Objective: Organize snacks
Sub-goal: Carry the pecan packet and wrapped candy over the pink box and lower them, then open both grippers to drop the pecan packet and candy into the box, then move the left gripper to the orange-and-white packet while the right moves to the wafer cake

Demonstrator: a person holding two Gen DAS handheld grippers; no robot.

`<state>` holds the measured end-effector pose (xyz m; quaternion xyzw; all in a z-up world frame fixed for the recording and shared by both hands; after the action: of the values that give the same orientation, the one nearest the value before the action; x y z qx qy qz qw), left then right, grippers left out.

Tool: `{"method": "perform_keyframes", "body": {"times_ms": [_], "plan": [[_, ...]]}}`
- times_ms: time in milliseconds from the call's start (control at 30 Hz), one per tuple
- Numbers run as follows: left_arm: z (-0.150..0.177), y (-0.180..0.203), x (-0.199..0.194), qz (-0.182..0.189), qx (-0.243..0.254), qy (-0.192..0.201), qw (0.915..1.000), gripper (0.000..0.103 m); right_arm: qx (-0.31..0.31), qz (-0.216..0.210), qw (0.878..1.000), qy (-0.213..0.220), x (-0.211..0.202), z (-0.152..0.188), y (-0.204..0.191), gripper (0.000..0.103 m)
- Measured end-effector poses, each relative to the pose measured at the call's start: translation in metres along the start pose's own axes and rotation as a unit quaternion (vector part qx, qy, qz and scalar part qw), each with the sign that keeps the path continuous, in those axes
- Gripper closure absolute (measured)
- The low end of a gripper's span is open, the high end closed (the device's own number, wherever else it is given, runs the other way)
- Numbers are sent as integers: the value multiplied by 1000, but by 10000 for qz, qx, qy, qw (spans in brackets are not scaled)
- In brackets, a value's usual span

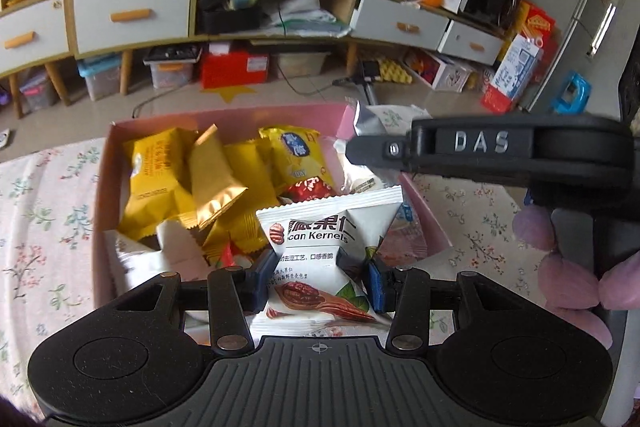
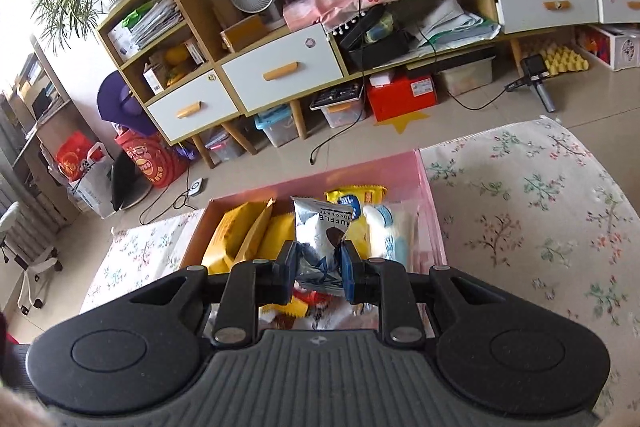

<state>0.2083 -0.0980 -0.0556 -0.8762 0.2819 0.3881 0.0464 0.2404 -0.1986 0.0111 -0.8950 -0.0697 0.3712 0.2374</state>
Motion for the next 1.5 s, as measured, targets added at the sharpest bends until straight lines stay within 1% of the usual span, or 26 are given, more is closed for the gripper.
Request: {"method": "perform_keyframes", "body": {"times_ms": [67, 100, 233, 500, 533, 567, 600, 633, 667, 800, 867, 933, 1000, 1033, 1133, 1200, 1267, 1300, 1367, 1433, 1500], "plan": [[-2, -1, 3, 102, -33, 19, 9999, 60, 32, -42, 10000, 11, 5, -3, 1, 82], [-3, -1, 5, 96, -23, 31, 9999, 60, 50, -73, 10000, 16, 7, -5, 1, 82], [-4, -4, 17, -78, 85, -36, 9999, 60, 84, -106, 9999, 19, 16, -8, 2, 82], [-7, -8, 23, -171, 104, 152, 9997, 59, 184, -29, 9998, -5, 25, -7, 7, 81], [-8, -8, 22, -163, 101, 174, 9997, 59, 184, -16, 9998, -6, 25, -7, 7, 79], [-8, -7, 21, -148, 110, 200, 9996, 56, 188, 3, 9998, 6, 25, -7, 6, 77], [-7, -6, 20, -136, 127, 204, 9996, 49, 200, 18, 9998, 33, 23, -8, 6, 75], [-6, -5, 18, -121, 144, 207, 9996, 45, 207, 8, 9998, 36, 21, -8, 5, 67], [-6, -3, 17, -115, 165, 221, 9996, 36, 215, -6, 9998, 49, 19, -9, 5, 62], [-5, 3, 7, -117, 240, 307, 9992, 25, 155, 49, 9998, 95, 12, -11, 3, 56], [-3, 6, 2, -103, 241, 326, 9991, 22, 103, 89, 9998, 111, 8, -11, 2, 48], [-1, 8, -3, -122, 223, 320, 9992, 21, 57, 127, 9998, 112, 4, -10, 1, 45], [1, 11, -10, -124, 206, 330, 9992, 16, 45, 163, 9998, 97, 0, -9, 1, 40], [2, 11, -13, -144, 203, 338, 9991, 15, 45, 180, 9998, 86, -2, -8, 1, 36], [6, 14, -24, -203, 203, 338, 9990, 13, -5, 213, 9997, 89, -10, -6, 0, 31], [9, 15, -32, -268, 180, 330, 9989, 10, -108, 288, 9995, 73, -16, -4, -2, 27], [14, 15, -40, -327, 120, 313, 9989, 8, -225, 359, 9991, 56, -21, 0, -4, 20], [17, 16, -44, -368, 99, 301, 9988, 7, -283, 385, 9988, 52, -24, 2, -5, 18], [24, 15, -51, -469, 73, 235, 9986, 6, -366, 420, 9984, 55, -31, 7, -6, 12], [31, 14, -57, -588, 19, 153, 9982, 6, -411, 447, 9981, 42, -37, 12, -6, 8], [40, 12, -64, -706, -43, 101, 9974, 4, -442, 488, 9978, 22, -42, 16, -6, 6]]}}
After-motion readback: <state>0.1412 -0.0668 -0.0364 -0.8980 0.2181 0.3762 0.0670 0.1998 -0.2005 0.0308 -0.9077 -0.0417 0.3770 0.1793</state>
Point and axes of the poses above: each gripper's, at about its wrist camera, not at the fingertips, and x roughly the way its jaws point, y to its right, z to its underside, the point moved 6 cm from there along x, roughly the way its jaws point, and after that the axes turned 7 degrees about x, right-handed, at the moved point
